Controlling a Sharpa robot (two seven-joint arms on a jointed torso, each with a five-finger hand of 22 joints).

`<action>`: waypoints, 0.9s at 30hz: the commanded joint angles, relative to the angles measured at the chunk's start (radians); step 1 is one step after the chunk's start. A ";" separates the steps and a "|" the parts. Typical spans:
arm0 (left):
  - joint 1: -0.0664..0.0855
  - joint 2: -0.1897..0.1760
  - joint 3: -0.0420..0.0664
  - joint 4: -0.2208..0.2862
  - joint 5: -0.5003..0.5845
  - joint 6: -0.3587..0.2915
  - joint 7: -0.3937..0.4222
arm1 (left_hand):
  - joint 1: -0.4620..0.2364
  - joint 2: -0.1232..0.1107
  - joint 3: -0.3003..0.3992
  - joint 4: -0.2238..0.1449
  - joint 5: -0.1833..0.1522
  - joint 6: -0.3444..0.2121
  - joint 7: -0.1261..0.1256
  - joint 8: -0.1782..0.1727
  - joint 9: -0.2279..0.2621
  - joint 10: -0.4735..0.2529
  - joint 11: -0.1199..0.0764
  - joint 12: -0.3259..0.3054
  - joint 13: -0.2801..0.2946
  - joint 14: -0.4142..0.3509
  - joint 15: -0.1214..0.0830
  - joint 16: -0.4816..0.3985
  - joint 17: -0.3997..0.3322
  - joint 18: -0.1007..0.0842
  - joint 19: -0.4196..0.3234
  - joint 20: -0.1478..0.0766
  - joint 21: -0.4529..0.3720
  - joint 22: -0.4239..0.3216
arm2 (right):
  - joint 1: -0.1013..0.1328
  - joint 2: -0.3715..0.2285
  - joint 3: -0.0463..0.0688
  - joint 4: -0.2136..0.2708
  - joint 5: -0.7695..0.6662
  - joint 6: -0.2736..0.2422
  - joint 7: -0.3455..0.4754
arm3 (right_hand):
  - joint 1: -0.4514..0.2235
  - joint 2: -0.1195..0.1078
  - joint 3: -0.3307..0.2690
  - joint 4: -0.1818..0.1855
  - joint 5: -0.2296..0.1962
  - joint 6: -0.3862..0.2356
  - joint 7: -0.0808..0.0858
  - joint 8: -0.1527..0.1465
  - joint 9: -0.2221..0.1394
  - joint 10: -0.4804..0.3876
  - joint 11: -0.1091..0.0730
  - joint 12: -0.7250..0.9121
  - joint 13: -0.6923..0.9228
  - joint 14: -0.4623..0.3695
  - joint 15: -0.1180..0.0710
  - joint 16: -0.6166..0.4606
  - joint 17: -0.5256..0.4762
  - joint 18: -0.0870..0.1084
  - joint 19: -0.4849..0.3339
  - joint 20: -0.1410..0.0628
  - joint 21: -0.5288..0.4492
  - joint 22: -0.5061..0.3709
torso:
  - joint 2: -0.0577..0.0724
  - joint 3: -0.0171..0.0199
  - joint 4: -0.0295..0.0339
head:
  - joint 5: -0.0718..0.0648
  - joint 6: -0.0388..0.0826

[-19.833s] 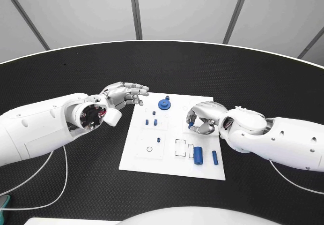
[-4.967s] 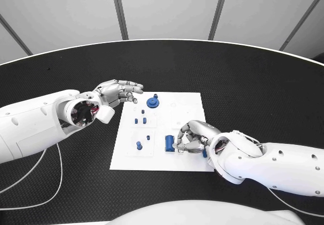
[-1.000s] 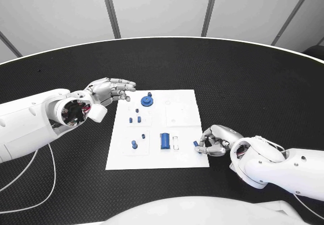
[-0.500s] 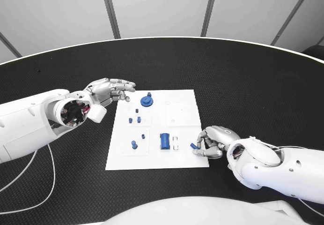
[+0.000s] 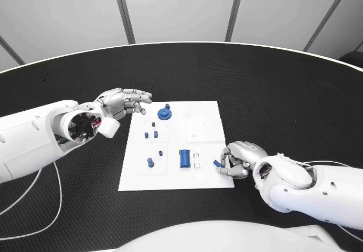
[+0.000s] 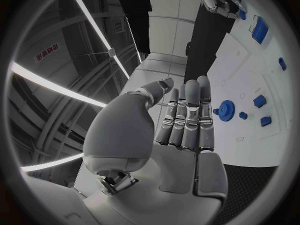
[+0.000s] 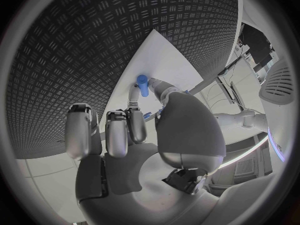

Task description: Assemble the parts on the task board

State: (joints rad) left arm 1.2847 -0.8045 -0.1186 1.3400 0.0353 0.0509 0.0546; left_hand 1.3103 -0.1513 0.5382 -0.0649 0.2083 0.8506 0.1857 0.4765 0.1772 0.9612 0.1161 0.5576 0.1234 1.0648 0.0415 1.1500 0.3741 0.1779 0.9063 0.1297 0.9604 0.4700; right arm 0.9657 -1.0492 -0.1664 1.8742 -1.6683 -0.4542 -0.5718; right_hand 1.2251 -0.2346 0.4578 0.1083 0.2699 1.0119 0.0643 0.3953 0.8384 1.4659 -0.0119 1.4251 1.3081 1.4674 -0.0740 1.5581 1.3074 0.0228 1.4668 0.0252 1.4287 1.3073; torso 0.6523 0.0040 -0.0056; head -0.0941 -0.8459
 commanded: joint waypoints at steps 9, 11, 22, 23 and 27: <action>0.000 0.004 0.000 -0.002 0.000 0.002 -0.002 | -0.007 0.004 0.002 0.008 0.004 -0.007 -0.002 0.002 -0.001 -0.009 -0.002 0.005 0.001 -0.007 0.000 0.007 -0.002 0.006 0.004 0.004 -0.007 -0.001 | 0.000 -0.012 0.001 0.045 0.034 -0.045 -0.013 | 0.020 0.048 0.133 -0.105 0.075 0.011 -0.001 0.010 -0.270 0.044 -0.003 0.003 0.187 0.098 -0.007 -0.001 0.238 0.008 0.073 -0.003 -0.001 0.196 | 0.000 -0.0001 0.0008 | -0.003 0.007; 0.000 0.005 0.000 -0.003 0.000 0.002 -0.002 | -0.007 0.004 0.002 0.008 0.004 -0.007 -0.002 0.002 -0.001 -0.009 -0.002 0.005 0.001 -0.007 0.000 0.007 -0.002 0.006 0.004 0.004 -0.007 -0.001 | 0.000 -0.016 0.001 0.057 0.051 -0.061 -0.013 | 0.016 0.049 0.137 -0.109 0.083 0.009 0.000 0.013 -0.266 0.044 -0.002 0.003 0.187 0.098 -0.007 -0.001 0.239 0.007 0.073 -0.003 0.000 0.196 | 0.000 -0.0005 0.0008 | -0.004 0.007; 0.000 0.010 0.000 -0.005 0.000 0.001 -0.002 | -0.007 0.004 0.002 0.008 0.004 -0.007 -0.002 0.002 -0.001 -0.009 -0.002 0.005 0.001 -0.007 0.000 0.007 -0.002 0.006 0.004 0.004 -0.007 -0.001 | 0.002 -0.022 0.023 0.110 0.112 -0.139 -0.006 | 0.000 0.049 0.141 -0.113 0.096 0.004 0.000 0.017 -0.258 0.047 -0.002 0.007 0.189 0.099 -0.006 0.001 0.242 0.007 0.074 -0.003 0.004 0.198 | 0.001 -0.0016 0.0012 | -0.003 0.008; 0.000 0.010 0.000 -0.005 0.000 0.001 -0.002 | -0.007 0.004 0.002 0.008 0.004 -0.007 -0.002 0.002 -0.001 -0.009 -0.002 0.005 0.001 -0.007 0.000 0.007 -0.002 0.006 0.004 0.004 -0.007 -0.001 | 0.003 -0.019 0.026 0.112 0.125 -0.144 -0.003 | -0.001 0.049 0.141 -0.113 0.097 0.004 0.000 0.017 -0.257 0.047 -0.002 0.007 0.189 0.099 -0.006 0.001 0.243 0.007 0.074 -0.003 0.004 0.198 | 0.001 -0.0020 0.0014 | -0.002 0.008; 0.000 0.013 0.000 -0.006 0.000 0.002 -0.002 | -0.007 0.004 0.002 0.008 0.004 -0.007 -0.002 0.002 -0.001 -0.009 -0.002 0.005 0.001 -0.007 0.000 0.007 -0.002 0.006 0.004 0.004 -0.007 -0.001 | 0.009 0.004 0.035 0.108 0.158 -0.154 0.007 | -0.007 0.051 0.143 -0.113 0.101 0.004 -0.001 0.019 -0.254 0.048 -0.003 0.009 0.190 0.099 -0.006 0.002 0.244 0.006 0.075 -0.003 0.005 0.199 | 0.002 -0.0024 0.0026 | -0.003 0.007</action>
State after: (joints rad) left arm 1.2845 -0.7920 -0.1187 1.3341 0.0352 0.0522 0.0524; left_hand 1.3103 -0.1513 0.5411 -0.0619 0.2083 0.8506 0.1857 0.4765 0.1772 0.9575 0.1124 0.5576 0.1234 1.0648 0.0415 1.1500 0.3734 0.1778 0.9063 0.1297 0.9566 0.4703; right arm 0.9740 -1.0533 -0.1327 1.9846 -1.5154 -0.6075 -0.5667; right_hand 1.2246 -0.1861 0.5605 0.0261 0.3661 1.0146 0.0680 0.4064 0.5798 1.4639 -0.0098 1.4290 1.3078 1.4669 -0.0732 1.5581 1.3073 0.0229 1.4668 0.0251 1.4287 1.3073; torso 0.6535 0.0021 -0.0040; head -0.0964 -0.8381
